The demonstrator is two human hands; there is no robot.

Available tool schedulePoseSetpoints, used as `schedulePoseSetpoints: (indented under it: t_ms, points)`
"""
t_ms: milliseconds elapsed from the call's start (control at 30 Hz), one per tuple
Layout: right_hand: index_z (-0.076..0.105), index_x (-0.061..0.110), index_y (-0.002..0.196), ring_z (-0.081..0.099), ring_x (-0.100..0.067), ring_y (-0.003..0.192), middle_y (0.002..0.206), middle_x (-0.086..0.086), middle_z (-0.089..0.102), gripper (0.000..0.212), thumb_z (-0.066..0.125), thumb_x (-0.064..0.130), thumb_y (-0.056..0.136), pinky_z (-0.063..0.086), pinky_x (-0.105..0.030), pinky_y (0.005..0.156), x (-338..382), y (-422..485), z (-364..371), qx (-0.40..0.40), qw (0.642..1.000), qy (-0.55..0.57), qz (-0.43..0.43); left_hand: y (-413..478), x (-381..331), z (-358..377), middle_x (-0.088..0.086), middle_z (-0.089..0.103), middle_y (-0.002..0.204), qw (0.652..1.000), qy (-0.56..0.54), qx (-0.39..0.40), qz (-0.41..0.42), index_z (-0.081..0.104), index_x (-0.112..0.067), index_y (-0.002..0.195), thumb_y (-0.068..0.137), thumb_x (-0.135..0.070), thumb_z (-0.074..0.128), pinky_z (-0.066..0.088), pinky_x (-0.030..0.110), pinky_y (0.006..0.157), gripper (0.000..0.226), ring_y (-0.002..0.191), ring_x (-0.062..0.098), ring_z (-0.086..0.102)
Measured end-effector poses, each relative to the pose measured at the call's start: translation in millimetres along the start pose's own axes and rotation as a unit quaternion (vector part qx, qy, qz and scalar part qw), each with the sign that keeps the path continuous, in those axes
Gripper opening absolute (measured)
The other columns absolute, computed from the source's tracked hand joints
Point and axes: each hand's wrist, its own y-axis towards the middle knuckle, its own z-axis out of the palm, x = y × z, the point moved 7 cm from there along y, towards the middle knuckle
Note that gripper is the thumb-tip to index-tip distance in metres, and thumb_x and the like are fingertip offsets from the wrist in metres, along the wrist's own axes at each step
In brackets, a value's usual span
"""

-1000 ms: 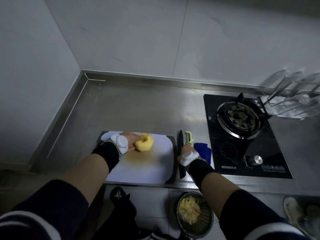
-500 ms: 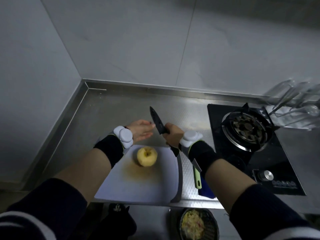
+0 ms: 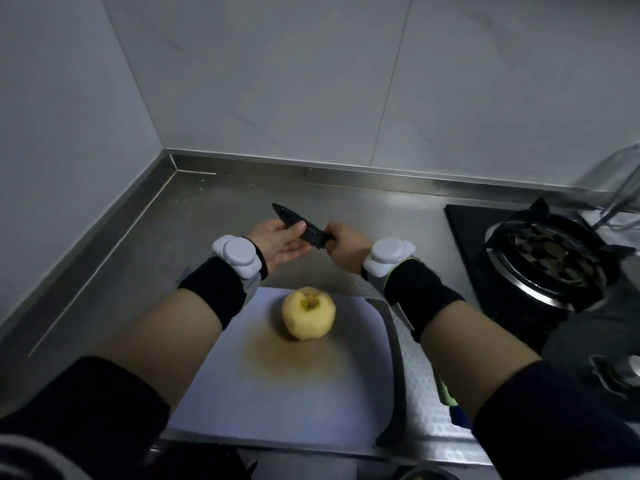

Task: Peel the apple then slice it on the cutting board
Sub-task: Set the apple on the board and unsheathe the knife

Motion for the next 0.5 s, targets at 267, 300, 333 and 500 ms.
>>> schedulePoseSetpoints:
  t_ms: [267, 300, 333, 500]
  points:
    - [0.058, 0.001, 0.117, 0.056, -0.030, 0.093, 0.114, -0.017, 0.062, 0.027, 0.041, 0.010, 0.098, 0.040, -0.033, 0.074, 12, -17, 0, -0.072, 0.993, -0.095, 0.005, -10, -4, -15, 0.014, 0.069, 0.090, 0.992, -0.108, 0.019, 0.062, 0.056, -0.002, 0.094, 0.097, -0.008, 0.053, 0.059, 0.028, 0.059, 0.008, 0.071, 0.018, 0.072]
    - [0.059, 0.001, 0.117, 0.057, -0.031, 0.092, 0.114, -0.018, 0.063, 0.028, 0.041, 0.009, 0.097, 0.043, -0.034, 0.076, 10, -18, 0, -0.074, 0.992, -0.097, 0.011, -9, -8, -22, 0.013, 0.070, 0.086, 0.992, -0.109, 0.011, 0.064, 0.056, -0.002, 0.092, 0.097, -0.008, 0.053, 0.059, 0.027, 0.058, 0.008, 0.070, 0.017, 0.072]
    - [0.060, 0.001, 0.115, 0.059, -0.032, 0.095, 0.113, -0.018, 0.063, 0.028, 0.041, 0.009, 0.096, 0.046, -0.036, 0.080, 8, -26, 2, -0.079, 0.991, -0.104, 0.017, -14, -10, -29, 0.012, 0.072, 0.082, 0.993, -0.102, 0.009, 0.067, 0.056, -0.003, 0.091, 0.097, -0.008, 0.053, 0.059, 0.027, 0.058, 0.008, 0.069, 0.017, 0.073]
    - [0.061, 0.007, 0.111, 0.060, -0.034, 0.100, 0.110, -0.014, 0.064, 0.026, 0.041, 0.014, 0.095, 0.048, -0.039, 0.090, -1, -45, 6, -0.082, 0.988, -0.120, 0.045, -30, -19, -55, 0.005, 0.071, 0.061, 0.995, -0.079, -0.036, 0.056, 0.055, -0.005, 0.084, 0.097, -0.007, 0.054, 0.059, 0.026, 0.054, 0.013, 0.062, 0.015, 0.070]
